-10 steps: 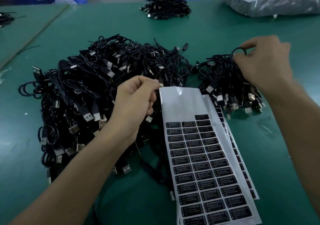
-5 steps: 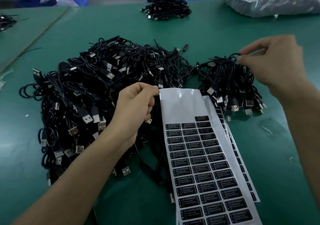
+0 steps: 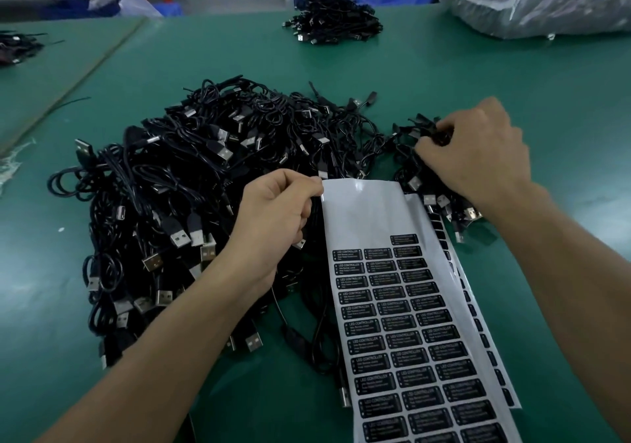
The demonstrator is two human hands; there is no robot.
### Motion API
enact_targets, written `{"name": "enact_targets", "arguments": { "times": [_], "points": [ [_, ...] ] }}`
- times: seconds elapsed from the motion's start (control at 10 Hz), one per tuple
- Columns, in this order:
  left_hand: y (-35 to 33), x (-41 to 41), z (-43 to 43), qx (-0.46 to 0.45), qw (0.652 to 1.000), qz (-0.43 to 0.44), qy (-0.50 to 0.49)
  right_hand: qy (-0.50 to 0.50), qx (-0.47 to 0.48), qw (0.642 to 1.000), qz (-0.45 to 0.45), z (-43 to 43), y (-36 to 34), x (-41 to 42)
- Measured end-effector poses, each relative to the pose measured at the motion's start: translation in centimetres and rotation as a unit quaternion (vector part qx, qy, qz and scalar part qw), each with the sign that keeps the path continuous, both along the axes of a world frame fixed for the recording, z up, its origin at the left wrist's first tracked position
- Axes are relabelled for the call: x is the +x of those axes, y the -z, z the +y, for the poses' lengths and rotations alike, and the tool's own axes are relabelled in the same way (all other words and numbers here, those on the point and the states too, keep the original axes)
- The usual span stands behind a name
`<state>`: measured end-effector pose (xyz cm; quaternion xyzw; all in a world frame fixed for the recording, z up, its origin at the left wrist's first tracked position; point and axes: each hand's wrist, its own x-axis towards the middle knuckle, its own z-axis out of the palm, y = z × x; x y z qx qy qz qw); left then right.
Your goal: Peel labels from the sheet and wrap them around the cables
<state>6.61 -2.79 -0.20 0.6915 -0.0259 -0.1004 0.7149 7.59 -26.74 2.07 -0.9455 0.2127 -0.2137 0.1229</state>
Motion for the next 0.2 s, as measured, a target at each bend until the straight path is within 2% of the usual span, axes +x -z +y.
{"name": "enact_targets", "arguments": {
  "times": [0.2],
  "points": [
    [0.32,0.10,-0.08,0.001,1.000,-0.003,-0.002,-0.056,0.007,0.998,-0.007,-0.04,-0.79,-0.67]
  ]
}}
